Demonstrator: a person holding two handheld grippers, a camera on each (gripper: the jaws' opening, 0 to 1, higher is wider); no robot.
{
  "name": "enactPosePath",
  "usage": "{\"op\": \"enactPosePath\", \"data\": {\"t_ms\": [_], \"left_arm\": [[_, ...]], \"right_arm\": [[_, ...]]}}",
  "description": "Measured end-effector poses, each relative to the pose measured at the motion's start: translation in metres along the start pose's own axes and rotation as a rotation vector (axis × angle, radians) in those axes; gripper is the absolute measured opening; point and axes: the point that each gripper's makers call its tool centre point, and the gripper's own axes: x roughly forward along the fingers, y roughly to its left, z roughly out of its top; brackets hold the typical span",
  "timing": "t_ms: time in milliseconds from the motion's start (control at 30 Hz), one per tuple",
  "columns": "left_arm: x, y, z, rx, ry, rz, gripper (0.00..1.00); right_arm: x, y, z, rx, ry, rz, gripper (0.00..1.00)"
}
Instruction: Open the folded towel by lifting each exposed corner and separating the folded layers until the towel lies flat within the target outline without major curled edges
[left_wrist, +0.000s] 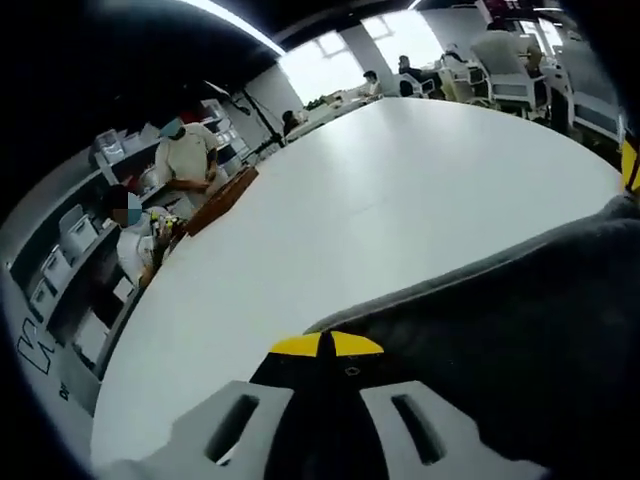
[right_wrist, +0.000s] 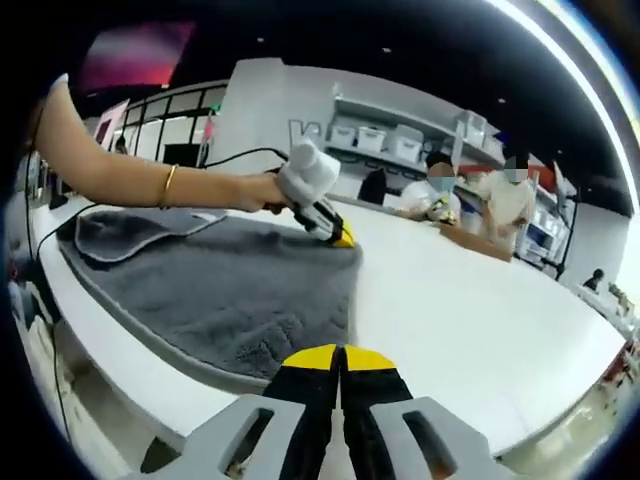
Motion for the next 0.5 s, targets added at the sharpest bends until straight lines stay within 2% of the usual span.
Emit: {"op": "enactPosePath", "data": {"t_ms": [200,333,500], "left_arm": [[0.002,0.001,-0.001,0.039,0.008,-0.003,0.00],[0.002,0.005,-0.004,0.018,0.002,0.001,0.00],[0.005,0.010,-0.007,-0.002,-0.004,-0.010,0.00]], "right_arm": [[0.004,0.006,-0.004,-0.027,0.023,0.024,0.00],[0.006,0.007,-0.013,-0.027,0.057,0.035,0.00],[0.002,0.004,-0.015,0.023,0.046,0.025,0.00]]}}
